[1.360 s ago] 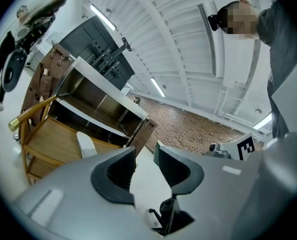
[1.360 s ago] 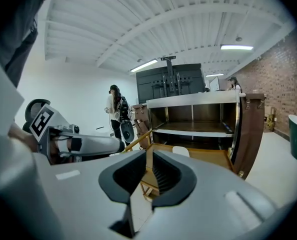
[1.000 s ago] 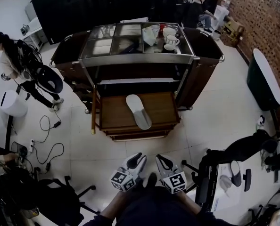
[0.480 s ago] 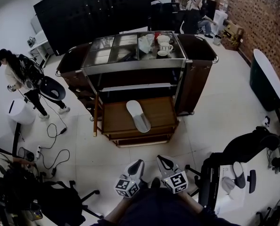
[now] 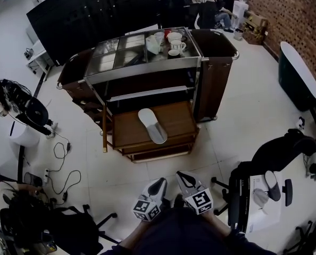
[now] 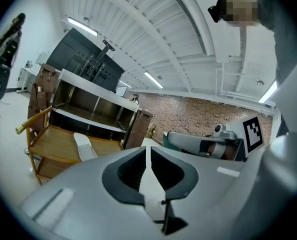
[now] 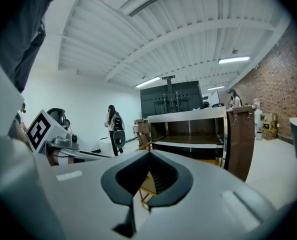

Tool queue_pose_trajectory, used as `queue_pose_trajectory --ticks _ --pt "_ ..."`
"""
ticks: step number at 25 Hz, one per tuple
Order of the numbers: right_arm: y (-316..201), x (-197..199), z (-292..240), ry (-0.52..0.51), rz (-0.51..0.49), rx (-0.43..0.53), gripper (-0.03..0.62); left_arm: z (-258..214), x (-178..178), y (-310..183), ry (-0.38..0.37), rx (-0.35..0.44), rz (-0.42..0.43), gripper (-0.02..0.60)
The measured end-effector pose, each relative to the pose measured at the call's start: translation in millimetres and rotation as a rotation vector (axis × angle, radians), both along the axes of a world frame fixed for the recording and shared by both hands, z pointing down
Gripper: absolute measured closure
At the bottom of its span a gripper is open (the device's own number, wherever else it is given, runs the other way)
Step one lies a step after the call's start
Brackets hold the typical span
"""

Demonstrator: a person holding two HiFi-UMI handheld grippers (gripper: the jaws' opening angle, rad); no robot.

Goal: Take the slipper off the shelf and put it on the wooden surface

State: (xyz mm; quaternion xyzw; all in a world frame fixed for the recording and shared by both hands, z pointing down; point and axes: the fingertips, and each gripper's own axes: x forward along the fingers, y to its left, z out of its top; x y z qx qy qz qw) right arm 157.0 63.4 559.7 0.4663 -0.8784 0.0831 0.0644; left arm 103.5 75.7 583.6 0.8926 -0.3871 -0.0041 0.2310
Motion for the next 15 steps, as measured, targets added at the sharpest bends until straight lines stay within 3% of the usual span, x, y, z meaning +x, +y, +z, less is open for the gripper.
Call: queue_pose_trajectory --ticks 15 --pt "5.4 -10.7 5.4 0.012 -0.048 -0.014 0.594 0.1 -5.0 5.6 -0.002 -0.006 -0.013 0.533"
